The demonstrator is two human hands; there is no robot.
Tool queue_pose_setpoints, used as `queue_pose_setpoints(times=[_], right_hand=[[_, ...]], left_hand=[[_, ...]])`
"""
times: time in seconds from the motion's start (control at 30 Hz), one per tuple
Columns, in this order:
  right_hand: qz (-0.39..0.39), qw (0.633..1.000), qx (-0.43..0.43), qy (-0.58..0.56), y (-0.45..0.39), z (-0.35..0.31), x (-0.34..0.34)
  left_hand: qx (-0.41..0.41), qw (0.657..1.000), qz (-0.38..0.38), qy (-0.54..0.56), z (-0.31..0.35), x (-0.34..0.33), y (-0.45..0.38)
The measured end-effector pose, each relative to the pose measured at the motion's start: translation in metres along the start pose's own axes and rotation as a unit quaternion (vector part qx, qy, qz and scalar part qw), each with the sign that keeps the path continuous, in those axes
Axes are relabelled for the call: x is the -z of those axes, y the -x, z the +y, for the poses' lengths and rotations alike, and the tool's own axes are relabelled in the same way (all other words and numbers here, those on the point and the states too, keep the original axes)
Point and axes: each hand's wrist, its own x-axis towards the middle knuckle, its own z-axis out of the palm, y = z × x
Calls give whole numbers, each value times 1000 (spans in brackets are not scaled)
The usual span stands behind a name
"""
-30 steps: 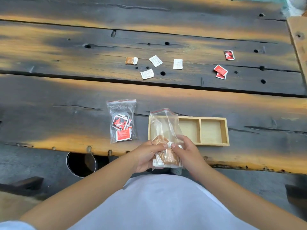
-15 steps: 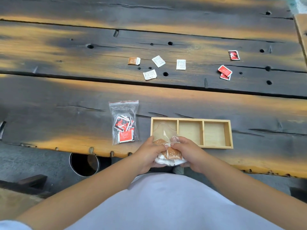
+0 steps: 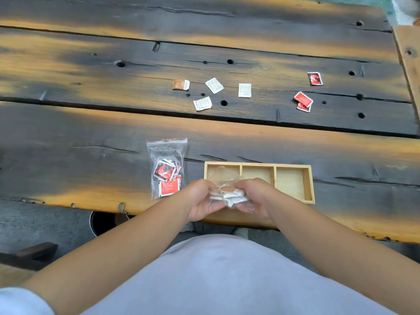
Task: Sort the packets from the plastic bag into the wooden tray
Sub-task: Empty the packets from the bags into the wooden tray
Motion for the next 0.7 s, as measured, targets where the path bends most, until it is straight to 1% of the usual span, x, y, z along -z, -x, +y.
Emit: queue_pose_setpoints(times=[0.1, 0.27, 0.53, 0.63, 0.7], right_hand=[[10, 1000, 16, -13, 2, 0, 0], [8, 1000, 21, -20, 10, 0, 0], [-7, 999, 42, -22, 25, 0, 1], [-5, 997, 68, -24, 31, 1, 3], [-3, 997, 68, -40, 32, 4, 4]], left_hand=[[-1, 1000, -8, 10, 1, 1, 0], [-15, 1000, 9, 1, -1, 3, 0], [-44, 999, -12, 7, -1, -3, 19], [-57, 998, -35, 5, -3, -2, 30], [-62, 997, -46, 8, -6, -2, 35]])
